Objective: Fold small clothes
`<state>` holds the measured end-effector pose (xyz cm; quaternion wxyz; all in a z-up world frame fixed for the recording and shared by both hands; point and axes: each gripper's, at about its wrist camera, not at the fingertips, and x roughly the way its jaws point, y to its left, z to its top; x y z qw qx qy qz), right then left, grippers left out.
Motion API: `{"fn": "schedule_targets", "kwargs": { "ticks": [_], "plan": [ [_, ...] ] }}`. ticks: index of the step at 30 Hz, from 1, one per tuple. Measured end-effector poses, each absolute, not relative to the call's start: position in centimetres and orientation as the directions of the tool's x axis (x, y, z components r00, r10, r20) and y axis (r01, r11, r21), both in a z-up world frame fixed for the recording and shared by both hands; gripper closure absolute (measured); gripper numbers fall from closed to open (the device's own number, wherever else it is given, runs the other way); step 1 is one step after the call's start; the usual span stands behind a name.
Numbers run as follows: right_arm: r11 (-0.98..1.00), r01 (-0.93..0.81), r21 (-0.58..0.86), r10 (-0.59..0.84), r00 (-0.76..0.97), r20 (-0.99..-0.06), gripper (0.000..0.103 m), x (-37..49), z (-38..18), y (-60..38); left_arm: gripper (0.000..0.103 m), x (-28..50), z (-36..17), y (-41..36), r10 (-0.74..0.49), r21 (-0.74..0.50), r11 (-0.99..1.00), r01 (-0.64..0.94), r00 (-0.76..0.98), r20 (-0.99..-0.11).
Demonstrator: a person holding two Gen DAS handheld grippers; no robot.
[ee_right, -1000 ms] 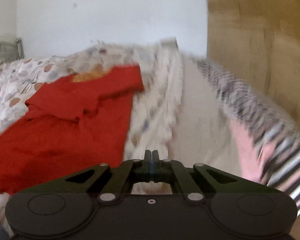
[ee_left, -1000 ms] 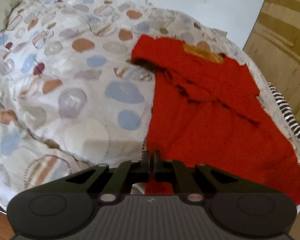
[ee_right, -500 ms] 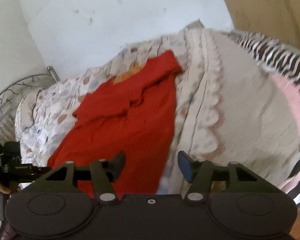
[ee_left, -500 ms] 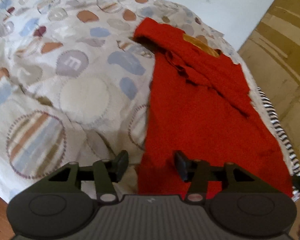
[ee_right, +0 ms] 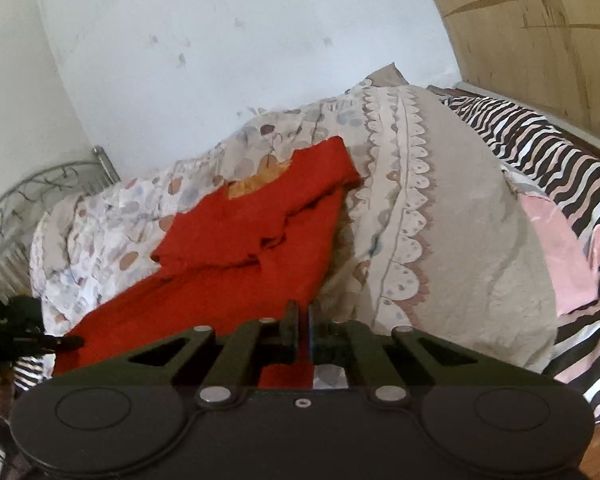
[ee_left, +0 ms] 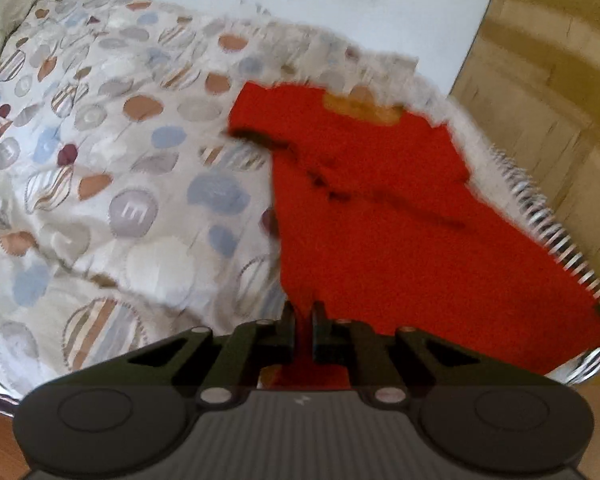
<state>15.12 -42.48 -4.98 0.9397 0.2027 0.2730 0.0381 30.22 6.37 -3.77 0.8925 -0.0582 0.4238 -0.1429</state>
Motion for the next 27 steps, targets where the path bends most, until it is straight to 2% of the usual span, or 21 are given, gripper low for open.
{"fn": "schedule_targets", "kwargs": {
  "ticks": [4,7,8,10,11,12,13,14,15,17,20,23,27],
  "plan": [
    [0.928,0.083,0.363,0.154,0.801,-0.579,0.1,16.0,-8.0,-42.0,0.096,30.4,-7.4,6.1,-0.277,-0.213,0.961,0.178,0.555,-0.784],
    [0.93,0.099,0.354,0.142,0.792,-0.593,0.098,15.6,-9.4,-41.8,0.094,30.1,-8.1,6.2,-0.285,-0.223,0.958,0.179,0.563,-0.776],
    [0.931,0.099,0.35,0.138,0.794,-0.591,0.094,15.4,-9.5,-41.8,0.091,30.1,-8.0,6.3,-0.289,-0.225,0.957,0.181,0.563,-0.774],
    [0.942,0.093,0.322,0.124,0.796,-0.593,0.083,15.1,-9.7,-41.7,0.082,29.9,-7.8,6.2,-0.279,-0.207,0.96,0.189,0.572,-0.772],
    [0.952,0.085,0.295,0.113,0.797,-0.593,0.076,15.0,-9.6,-41.5,0.072,29.7,-7.7,6.1,-0.267,-0.193,0.963,0.188,0.579,-0.77],
    [0.961,0.073,0.267,0.104,0.799,-0.592,0.074,14.9,-9.5,-41.4,0.059,29.6,-7.6,6.1,-0.26,-0.186,0.965,0.185,0.585,-0.768],
    [0.97,0.059,0.234,0.093,0.803,-0.588,0.071,14.7,-9.3,-41.1,0.052,29.4,-7.6,6.0,-0.26,-0.188,0.965,0.183,0.587,-0.766],
    [0.982,0.044,0.186,0.075,0.808,-0.584,0.067,14.5,-9.2,-40.8,0.039,29.1,-7.6,5.9,-0.264,-0.194,0.964,0.18,0.591,-0.762],
    [0.989,0.033,0.142,0.056,0.813,-0.58,0.058,14.4,-9.1,-40.4,0.03,28.7,-7.5,5.9,-0.263,-0.196,0.965,0.176,0.599,-0.757],
    [0.999,-0.011,0.041,0.033,0.824,-0.566,0.038,13.9,-8.9,-39.4,0.021,28.0,-7.3,5.7,-0.242,-0.178,0.97,0.165,0.618,-0.748],
    [0.992,-0.095,-0.085,0.033,0.836,-0.548,0.023,13.1,-8.6,-38.1,0.003,27.2,-6.8,5.6,-0.2,-0.136,0.98,0.148,0.659,-0.725],
    [0.94,-0.197,-0.278,0.015,0.839,-0.544,0.012,12.1,-9.0,-36.1,0.0,26.4,-6.2,5.4,-0.164,-0.094,0.986,0.137,0.704,-0.691],
    [0.831,-0.264,-0.49,-0.05,0.842,-0.537,0.012,11.5,-10.6,-33.9,0.0,26.0,-5.7,5.0,-0.144,-0.049,0.987,0.15,0.726,-0.673]
  ]
}}
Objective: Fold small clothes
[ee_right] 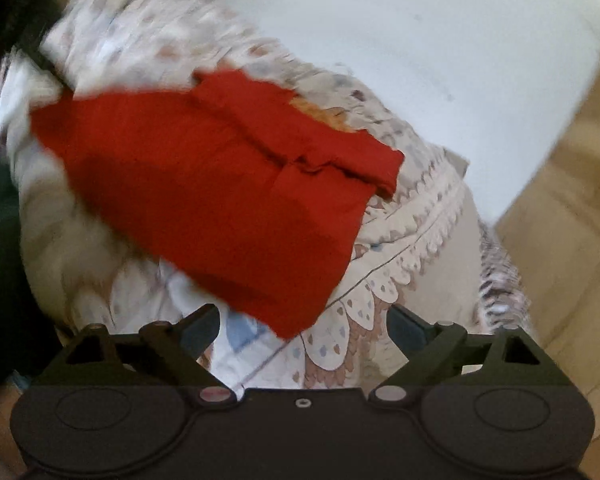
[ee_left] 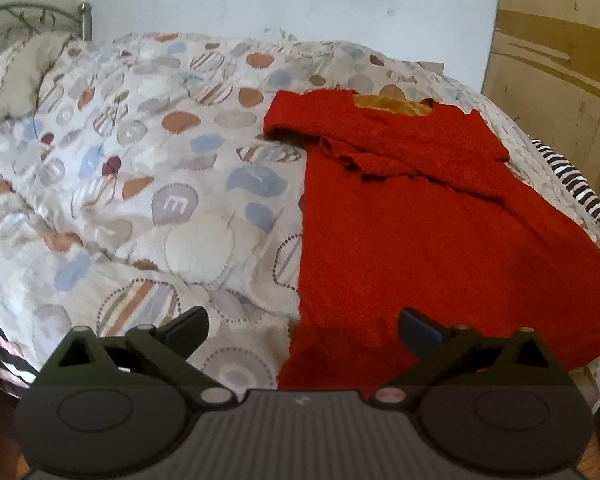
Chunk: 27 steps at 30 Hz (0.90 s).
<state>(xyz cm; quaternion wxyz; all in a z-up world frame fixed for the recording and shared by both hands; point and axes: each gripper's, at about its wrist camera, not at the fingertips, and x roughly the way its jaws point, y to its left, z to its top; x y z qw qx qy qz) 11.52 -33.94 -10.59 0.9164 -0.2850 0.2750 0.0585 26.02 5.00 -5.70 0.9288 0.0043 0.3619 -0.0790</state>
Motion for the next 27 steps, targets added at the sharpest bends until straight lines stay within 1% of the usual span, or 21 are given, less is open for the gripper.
{"fn": "schedule_targets", "kwargs": {
  "ticks": [4,6,9,10,11,13,14,15,17,18,21,23,25,27],
  "plan": [
    [0.742,-0.251,-0.621,-0.145,0.845,-0.514,0.012,12.3,-12.6,-32.9,0.0,25.7,-5.7,4.4,-0.146,-0.023,0.984,0.176,0.726,-0.672],
    [0.682,-0.24,-0.691,-0.182,0.859,-0.478,0.012,12.7,-13.4,-32.4,0.0,25.5,-5.8,4.2,-0.149,-0.016,0.982,0.186,0.726,-0.672],
    [0.573,-0.234,-0.786,-0.192,0.893,-0.406,0.013,12.9,-14.3,-31.5,0.0,25.2,-5.8,3.8,-0.153,0.003,0.979,0.206,0.735,-0.66],
    [0.525,-0.237,-0.817,-0.184,0.906,-0.381,0.015,13.0,-14.6,-31.3,0.0,25.0,-5.7,3.7,-0.154,0.013,0.977,0.214,0.742,-0.653],
    [0.477,-0.246,-0.844,-0.173,0.915,-0.364,0.019,13.0,-14.8,-31.1,0.0,24.8,-5.6,3.5,-0.157,0.025,0.974,0.225,0.75,-0.643],
    [0.406,-0.268,-0.874,-0.15,0.923,-0.353,0.04,13.1,-15.1,-30.8,0.0,24.3,-5.3,3.2,-0.173,0.042,0.966,0.253,0.764,-0.622],
    [0.381,-0.289,-0.878,-0.136,0.922,-0.362,0.051,13.2,-15.2,-30.7,0.0,24.1,-5.1,2.9,-0.188,0.045,0.962,0.27,0.769,-0.611],
    [0.369,-0.306,-0.878,-0.125,0.919,-0.373,0.057,13.2,-15.2,-30.6,0.0,23.8,-4.9,2.7,-0.208,0.045,0.956,0.291,0.775,-0.597],
    [0.384,-0.342,-0.858,-0.104,0.907,-0.409,0.082,13.6,-14.8,-30.5,0.0,23.2,-4.7,2.2,-0.254,0.044,0.94,0.338,0.782,-0.569],
    [0.419,-0.354,-0.836,-0.092,0.899,-0.427,0.085,13.8,-14.2,-30.5,0.0,23.0,-4.6,2.0,-0.276,0.046,0.931,0.361,0.782,-0.559],
    [0.621,-0.369,-0.692,-0.033,0.869,-0.494,0.088,15.1,-11.0,-31.2,0.0,22.2,-4.9,0.9,-0.343,0.043,0.901,0.432,0.769,-0.539],
    [0.747,-0.36,-0.559,0.017,0.851,-0.525,0.089,16.3,-8.4,-32.1,0.0,21.8,-5.4,0.0,-0.39,0.043,0.874,0.485,0.75,-0.535],
    [0.827,-0.351,-0.439,0.069,0.839,-0.54,0.09,17.4,-6.1,-32.9,0.0,21.4,-6.0,-1.2,-0.421,0.057,0.847,0.528,0.732,-0.535],
    [0.882,-0.346,-0.32,0.122,0.823,-0.555,0.09,18.7,-4.3,-33.6,0.0,21.1,-6.5,-2.6,-0.42,0.076,0.838,0.541,0.727,-0.544]
  ]
}}
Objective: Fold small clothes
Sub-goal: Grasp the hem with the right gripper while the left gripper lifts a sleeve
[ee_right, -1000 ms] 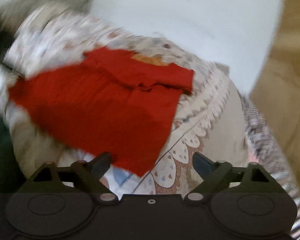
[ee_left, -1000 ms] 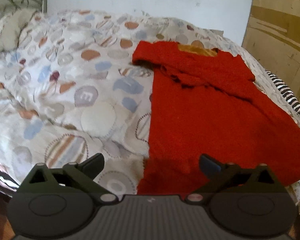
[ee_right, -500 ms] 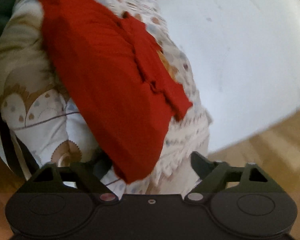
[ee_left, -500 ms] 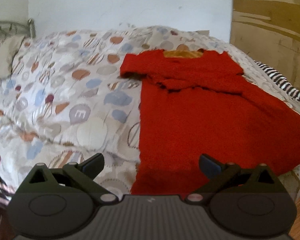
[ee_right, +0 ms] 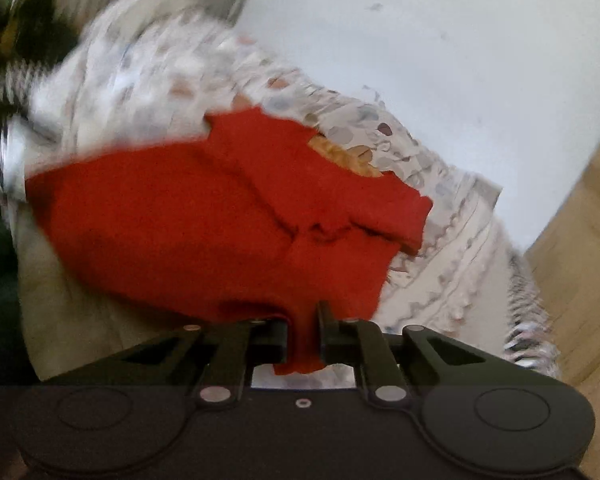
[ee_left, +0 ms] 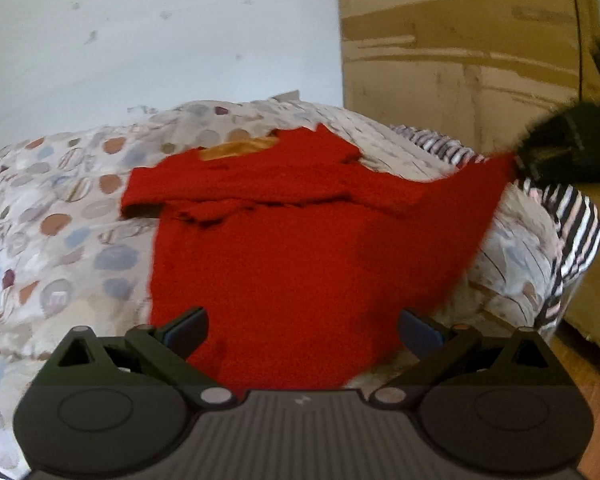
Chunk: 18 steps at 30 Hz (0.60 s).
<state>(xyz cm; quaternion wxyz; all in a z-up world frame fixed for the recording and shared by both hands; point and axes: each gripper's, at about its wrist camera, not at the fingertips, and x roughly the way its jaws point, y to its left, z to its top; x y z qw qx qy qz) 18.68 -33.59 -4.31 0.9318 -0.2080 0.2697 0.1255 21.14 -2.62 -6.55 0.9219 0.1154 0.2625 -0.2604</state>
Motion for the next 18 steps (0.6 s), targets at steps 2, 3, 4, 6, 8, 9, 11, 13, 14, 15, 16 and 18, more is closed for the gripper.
{"fn": "schedule_targets", "kwargs": {
  "ticks": [2,3,4,6,8,9,11,13,14,15,16,18],
  "plan": [
    [0.924,-0.333,-0.189,0.174,0.804,-0.568,0.09,20.2,-2.9,-34.3,0.0,20.9,-7.1,-4.0,-0.433,0.081,0.826,0.557,0.72,-0.543],
    [0.935,-0.327,-0.141,0.192,0.797,-0.573,0.09,20.7,-2.3,-34.5,0.0,20.7,-7.3,-4.7,-0.434,0.09,0.821,0.564,0.719,-0.543],
    [0.943,-0.32,-0.094,0.212,0.792,-0.572,0.09,21.0,-1.6,-34.8,0.0,20.6,-7.6,-5.4,-0.427,0.111,0.816,0.567,0.722,-0.544],
    [0.949,-0.313,-0.033,0.242,0.794,-0.558,0.091,21.5,-0.6,-35.2,0.0,20.6,-8.2,-6.8,-0.406,0.165,0.807,0.567,0.735,-0.543],
    [0.951,-0.307,0.028,0.272,0.792,-0.546,0.091,22.1,0.6,-35.4,0.0,21.0,-9.1,-8.2,-0.34,0.238,0.806,0.541,0.754,-0.563],
    [0.95,-0.308,0.048,0.284,0.793,-0.539,0.091,22.2,1.0,-35.4,0.001,21.6,-9.6,-9.0,-0.292,0.281,0.805,0.522,0.761,-0.579],
    [0.949,-0.312,0.05,0.291,0.8,-0.524,0.091,22.4,1.5,-35.3,0.006,23.0,-10.7,-10.0,-0.186,0.347,0.809,0.475,0.767,-0.615],
    [0.949,-0.31,0.053,0.292,0.805,-0.517,0.091,22.5,1.7,-35.3,0.02,24.0,-11.2,-10.0,-0.132,0.359,0.823,0.439,0.764,-0.632],
    [0.949,-0.308,0.061,0.295,0.806,-0.514,0.091,22.5,1.7,-35.3,0.026,24.3,-11.2,-9.7,-0.127,0.348,0.835,0.426,0.765,-0.631],
    [0.95,-0.305,0.069,0.297,0.807,-0.511,0.091,22.5,1.6,-35.4,0.034,24.3,-11.0,-9.2,-0.123,0.335,0.849,0.408,0.77,-0.627],
    [0.95,-0.302,0.073,0.296,0.809,-0.507,0.091,22.3,1.6,-35.4,0.04,24.3,-10.8,-8.6,-0.118,0.33,0.859,0.392,0.779,-0.616],
    [0.953,-0.293,0.073,0.289,0.816,-0.5,0.091,21.8,1.5,-35.6,0.056,24.0,-10.5,-7.4,-0.089,0.358,0.86,0.364,0.797,-0.598]
  ]
}}
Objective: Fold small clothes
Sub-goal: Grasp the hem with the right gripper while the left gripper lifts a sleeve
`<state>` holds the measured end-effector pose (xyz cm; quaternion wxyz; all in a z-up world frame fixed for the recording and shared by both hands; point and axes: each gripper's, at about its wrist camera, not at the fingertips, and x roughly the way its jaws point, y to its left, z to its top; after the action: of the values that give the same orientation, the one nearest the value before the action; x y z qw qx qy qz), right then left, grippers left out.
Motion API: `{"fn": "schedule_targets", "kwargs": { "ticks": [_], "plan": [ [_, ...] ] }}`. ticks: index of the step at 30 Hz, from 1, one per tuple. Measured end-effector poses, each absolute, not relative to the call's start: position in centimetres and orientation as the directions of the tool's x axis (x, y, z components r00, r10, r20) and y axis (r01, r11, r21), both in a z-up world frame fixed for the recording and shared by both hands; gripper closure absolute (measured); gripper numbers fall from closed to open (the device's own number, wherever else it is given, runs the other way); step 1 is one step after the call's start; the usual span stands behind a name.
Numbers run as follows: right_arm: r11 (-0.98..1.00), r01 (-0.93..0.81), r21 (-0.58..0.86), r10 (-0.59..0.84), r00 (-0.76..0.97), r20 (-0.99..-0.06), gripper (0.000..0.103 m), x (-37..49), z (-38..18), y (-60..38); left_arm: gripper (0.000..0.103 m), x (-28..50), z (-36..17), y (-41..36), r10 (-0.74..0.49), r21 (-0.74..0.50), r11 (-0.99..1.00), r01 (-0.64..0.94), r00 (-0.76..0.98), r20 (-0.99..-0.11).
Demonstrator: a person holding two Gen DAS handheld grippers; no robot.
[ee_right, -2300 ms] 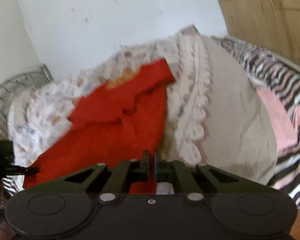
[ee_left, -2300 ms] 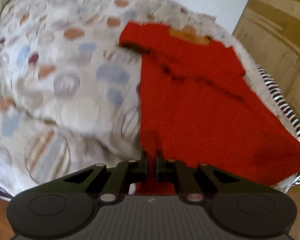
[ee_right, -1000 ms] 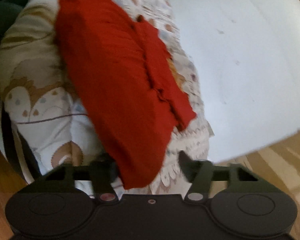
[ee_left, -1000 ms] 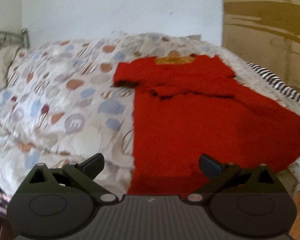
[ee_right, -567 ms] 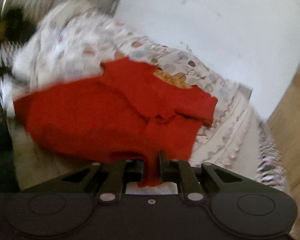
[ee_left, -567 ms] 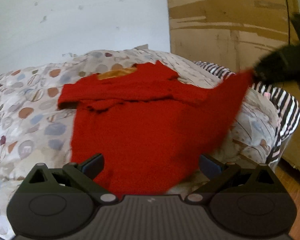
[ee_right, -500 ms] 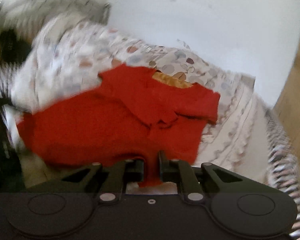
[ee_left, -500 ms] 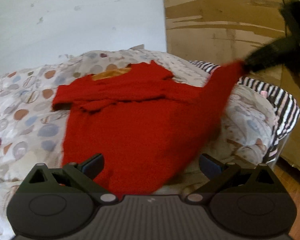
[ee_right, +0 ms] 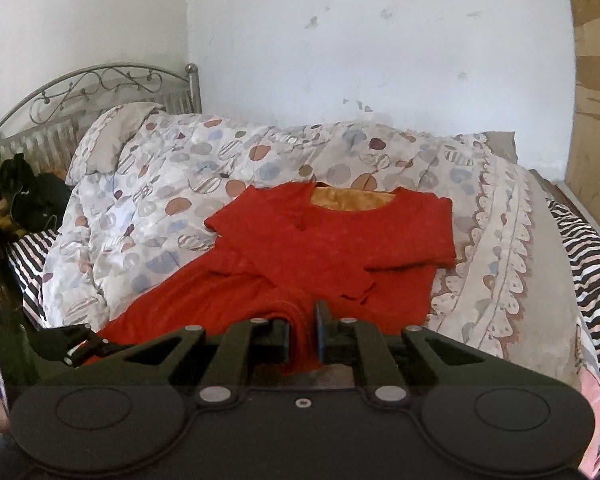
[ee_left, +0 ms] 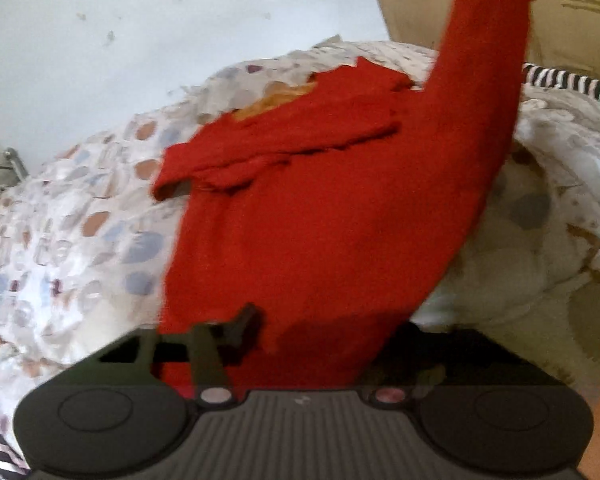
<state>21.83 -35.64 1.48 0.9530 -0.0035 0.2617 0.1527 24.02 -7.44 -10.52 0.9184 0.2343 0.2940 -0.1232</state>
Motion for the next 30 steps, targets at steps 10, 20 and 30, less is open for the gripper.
{"fn": "schedule_targets", "kwargs": {
  "ticks": [10,20,30],
  "plan": [
    [0.978,-0.209,0.011,0.189,0.857,-0.479,0.091,18.8,-1.1,-36.4,0.096,23.0,-8.7,-3.6,-0.056,0.377,0.884,0.276,0.863,-0.501],
    [0.995,-0.089,-0.05,0.06,0.906,-0.418,0.094,14.8,-3.3,-36.2,0.099,20.8,-4.4,-2.1,-0.181,0.332,0.898,0.288,0.931,-0.318],
    [0.989,-0.115,-0.094,0.081,0.947,-0.309,0.095,8.5,1.6,-35.6,0.099,15.2,1.4,0.3,-0.275,0.283,0.893,0.349,0.923,-0.27]
  ]
}}
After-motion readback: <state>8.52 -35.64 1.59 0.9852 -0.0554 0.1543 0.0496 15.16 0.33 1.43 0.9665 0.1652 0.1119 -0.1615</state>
